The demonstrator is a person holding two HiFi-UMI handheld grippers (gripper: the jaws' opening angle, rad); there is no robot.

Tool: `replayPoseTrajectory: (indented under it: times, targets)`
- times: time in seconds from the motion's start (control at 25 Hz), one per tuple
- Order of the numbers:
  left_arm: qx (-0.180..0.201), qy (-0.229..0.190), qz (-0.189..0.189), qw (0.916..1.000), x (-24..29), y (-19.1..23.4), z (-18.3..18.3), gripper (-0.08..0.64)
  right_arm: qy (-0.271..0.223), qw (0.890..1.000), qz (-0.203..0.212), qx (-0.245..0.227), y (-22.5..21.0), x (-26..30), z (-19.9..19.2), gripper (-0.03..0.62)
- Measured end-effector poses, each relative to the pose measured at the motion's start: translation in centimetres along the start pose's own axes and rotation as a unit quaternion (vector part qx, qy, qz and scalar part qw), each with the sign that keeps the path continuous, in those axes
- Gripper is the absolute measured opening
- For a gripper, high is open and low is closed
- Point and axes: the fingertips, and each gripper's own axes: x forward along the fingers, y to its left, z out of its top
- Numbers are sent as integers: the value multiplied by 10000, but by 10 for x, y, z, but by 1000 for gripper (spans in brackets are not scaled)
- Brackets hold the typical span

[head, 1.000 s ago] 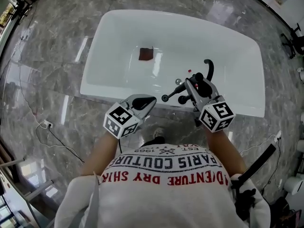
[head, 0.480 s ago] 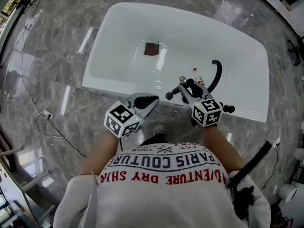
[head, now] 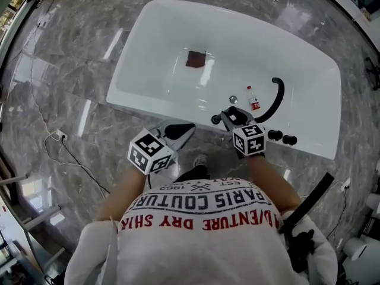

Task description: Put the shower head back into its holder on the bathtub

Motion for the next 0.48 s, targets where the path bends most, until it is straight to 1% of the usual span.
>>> replayPoseTrajectory:
  times: [0.16,0.36,0.48]
  targets:
    - [-56,76,10,10000,-3,1,-10,0,127,9999,-27,-90,2,8,-9,138]
    - [-216,57,73,9997,-3,7,-18,0,268,9996,-54,-121,3,17,-23,138]
    - [-242,76,87,9996,-2,8,-19,0,277,9994,-29,-217,5,23,-25,138]
